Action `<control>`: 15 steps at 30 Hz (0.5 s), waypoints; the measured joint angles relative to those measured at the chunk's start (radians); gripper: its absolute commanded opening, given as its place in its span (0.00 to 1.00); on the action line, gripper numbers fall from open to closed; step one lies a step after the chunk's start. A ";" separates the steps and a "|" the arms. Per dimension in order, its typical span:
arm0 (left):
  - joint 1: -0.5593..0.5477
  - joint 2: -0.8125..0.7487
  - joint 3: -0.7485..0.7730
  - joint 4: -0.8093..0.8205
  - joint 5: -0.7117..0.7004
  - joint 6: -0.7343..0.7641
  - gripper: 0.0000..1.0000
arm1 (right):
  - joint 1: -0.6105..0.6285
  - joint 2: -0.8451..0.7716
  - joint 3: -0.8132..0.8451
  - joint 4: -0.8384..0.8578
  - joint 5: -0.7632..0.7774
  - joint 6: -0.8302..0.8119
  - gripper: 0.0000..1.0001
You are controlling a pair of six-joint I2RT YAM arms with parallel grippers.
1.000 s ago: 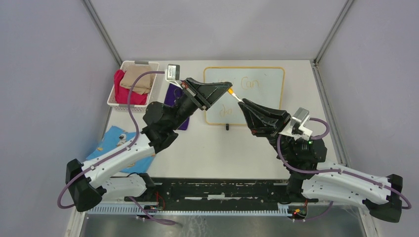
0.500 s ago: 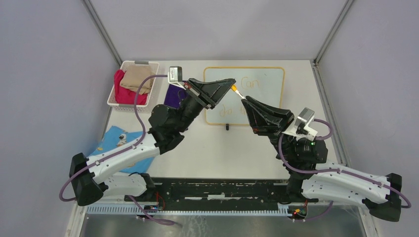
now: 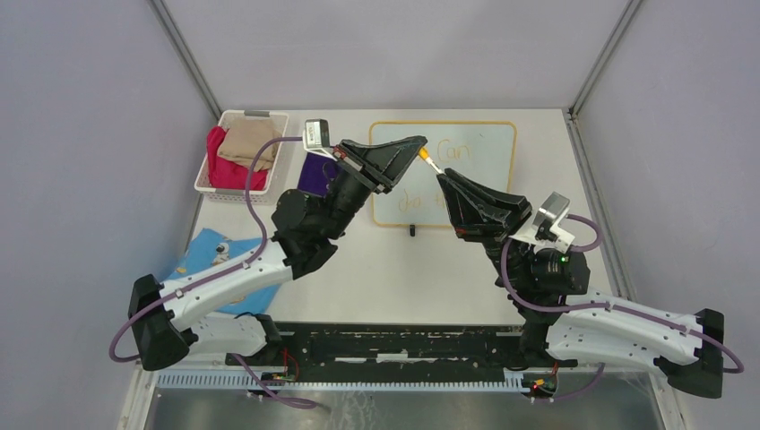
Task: Write a sentence on the whiteboard
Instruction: Close the whiteboard marker at the center of the board.
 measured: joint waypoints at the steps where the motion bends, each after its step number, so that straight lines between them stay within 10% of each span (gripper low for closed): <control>1: 0.000 0.000 0.000 0.000 -0.002 0.000 0.02 | 0.000 0.000 0.001 0.001 0.000 -0.001 0.00; 9: -0.014 -0.061 -0.040 -0.057 0.008 0.035 0.58 | 0.003 0.003 0.006 -0.035 -0.024 -0.004 0.00; 15: -0.044 -0.100 -0.083 -0.176 0.081 0.053 0.68 | -0.004 0.008 0.011 -0.106 -0.022 -0.003 0.00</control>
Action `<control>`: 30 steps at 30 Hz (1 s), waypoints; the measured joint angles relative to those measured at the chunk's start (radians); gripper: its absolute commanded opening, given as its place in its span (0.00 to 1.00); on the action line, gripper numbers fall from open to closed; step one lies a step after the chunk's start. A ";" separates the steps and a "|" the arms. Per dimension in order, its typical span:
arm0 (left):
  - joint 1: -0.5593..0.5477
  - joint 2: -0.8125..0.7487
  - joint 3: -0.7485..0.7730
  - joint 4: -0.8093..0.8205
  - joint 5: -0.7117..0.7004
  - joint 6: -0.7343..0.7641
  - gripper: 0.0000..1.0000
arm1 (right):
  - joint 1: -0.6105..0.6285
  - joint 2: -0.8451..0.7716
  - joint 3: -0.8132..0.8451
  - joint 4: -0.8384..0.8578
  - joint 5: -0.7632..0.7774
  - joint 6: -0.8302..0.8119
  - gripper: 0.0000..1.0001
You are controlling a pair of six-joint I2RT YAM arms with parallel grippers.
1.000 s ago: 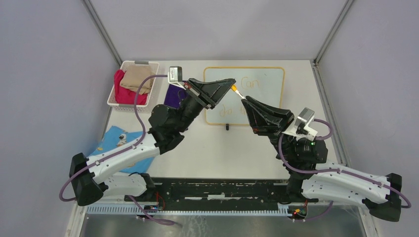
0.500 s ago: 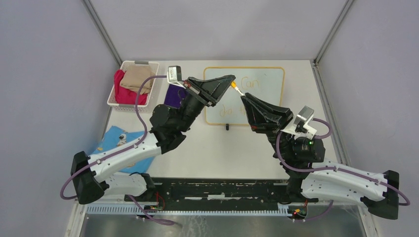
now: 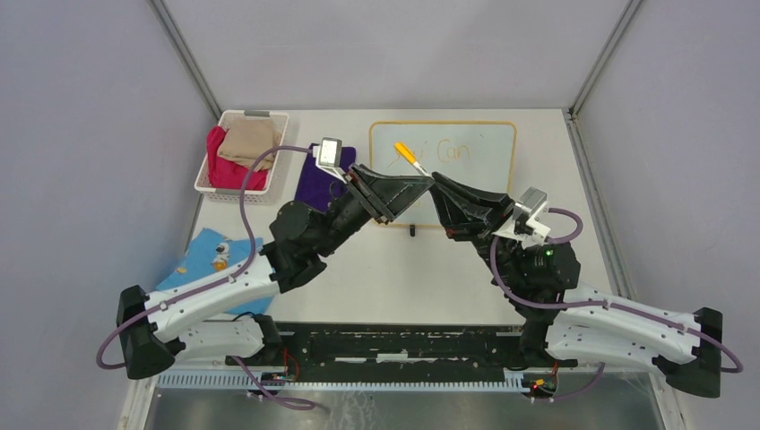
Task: Write a sentence on the whiteboard
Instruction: Close the whiteboard marker at the center of the board.
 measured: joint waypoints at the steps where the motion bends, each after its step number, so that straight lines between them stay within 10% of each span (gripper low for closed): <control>1: 0.006 -0.008 -0.002 -0.011 0.000 0.002 0.67 | 0.000 -0.002 0.000 -0.005 0.000 0.001 0.00; 30: 0.148 -0.066 -0.013 -0.038 0.023 0.009 0.43 | -0.001 -0.026 -0.023 -0.014 -0.074 0.052 0.00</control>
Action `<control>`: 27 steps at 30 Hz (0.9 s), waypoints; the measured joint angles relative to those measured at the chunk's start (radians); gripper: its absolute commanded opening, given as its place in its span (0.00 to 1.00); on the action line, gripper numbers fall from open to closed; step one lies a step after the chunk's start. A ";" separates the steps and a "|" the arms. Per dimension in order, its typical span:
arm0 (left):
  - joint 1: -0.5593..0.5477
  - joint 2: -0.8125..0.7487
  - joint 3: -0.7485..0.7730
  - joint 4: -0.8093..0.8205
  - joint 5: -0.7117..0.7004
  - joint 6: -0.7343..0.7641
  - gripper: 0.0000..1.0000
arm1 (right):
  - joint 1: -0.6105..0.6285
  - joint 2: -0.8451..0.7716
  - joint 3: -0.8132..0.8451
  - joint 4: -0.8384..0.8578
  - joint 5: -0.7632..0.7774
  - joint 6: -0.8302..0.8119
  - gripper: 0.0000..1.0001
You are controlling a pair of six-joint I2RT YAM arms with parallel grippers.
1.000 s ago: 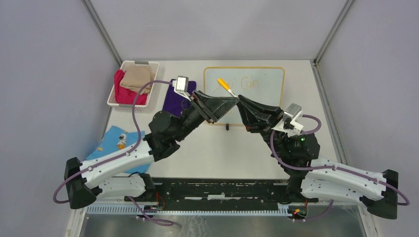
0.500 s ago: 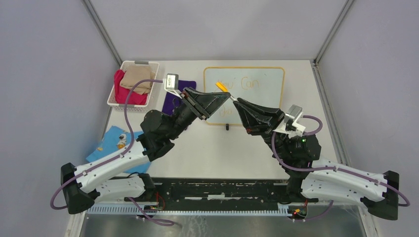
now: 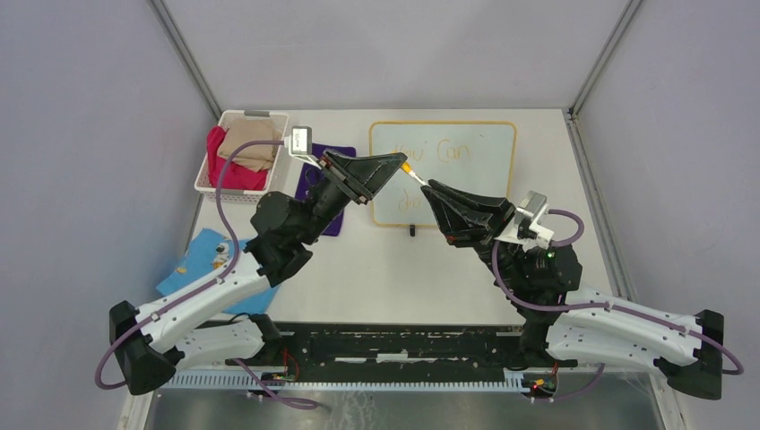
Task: Write a sentence on the whiteboard
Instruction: Close the whiteboard marker at the center of the board.
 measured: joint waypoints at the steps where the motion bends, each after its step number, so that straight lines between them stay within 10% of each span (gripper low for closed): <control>1: 0.008 0.000 0.000 0.000 0.003 0.000 0.42 | 0.000 0.000 0.000 0.000 0.000 0.000 0.00; 13: 0.014 0.042 0.001 0.046 0.108 -0.026 0.21 | -0.004 0.007 0.000 -0.014 0.009 -0.003 0.00; 27: 0.016 0.047 0.002 0.011 0.135 -0.034 0.40 | -0.003 -0.003 -0.010 -0.008 0.015 -0.003 0.00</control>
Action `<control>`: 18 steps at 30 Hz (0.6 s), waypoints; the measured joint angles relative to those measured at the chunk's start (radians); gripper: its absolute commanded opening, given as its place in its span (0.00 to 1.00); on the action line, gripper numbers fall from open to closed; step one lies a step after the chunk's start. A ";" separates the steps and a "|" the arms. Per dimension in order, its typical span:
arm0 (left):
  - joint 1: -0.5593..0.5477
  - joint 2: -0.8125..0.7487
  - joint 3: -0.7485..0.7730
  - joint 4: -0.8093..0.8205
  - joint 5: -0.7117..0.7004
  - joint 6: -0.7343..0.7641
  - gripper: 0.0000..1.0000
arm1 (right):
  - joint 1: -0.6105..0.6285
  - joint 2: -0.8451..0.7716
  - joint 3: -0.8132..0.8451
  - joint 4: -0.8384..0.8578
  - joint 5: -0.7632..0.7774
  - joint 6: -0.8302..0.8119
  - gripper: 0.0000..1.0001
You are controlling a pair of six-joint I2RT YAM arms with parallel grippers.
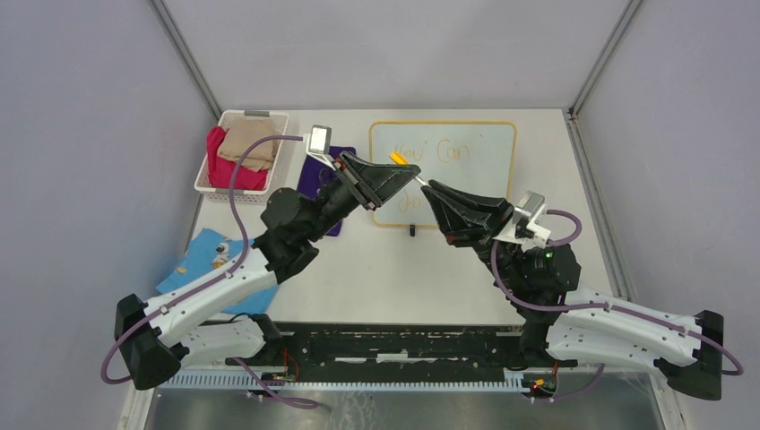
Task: Write a sentence on the whiteboard
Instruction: Close the whiteboard marker at the center of the board.
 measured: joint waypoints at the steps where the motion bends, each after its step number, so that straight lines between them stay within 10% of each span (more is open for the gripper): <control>1: 0.001 0.000 0.000 -0.001 0.001 0.000 0.38 | 0.000 0.000 -0.001 0.001 0.000 0.000 0.00; 10: 0.001 0.001 0.000 0.022 0.023 -0.002 0.02 | 0.000 0.000 -0.005 -0.005 0.003 -0.001 0.02; 18: 0.002 -0.009 0.000 -0.028 0.019 0.010 0.02 | 0.000 -0.015 0.025 -0.137 0.007 0.003 0.61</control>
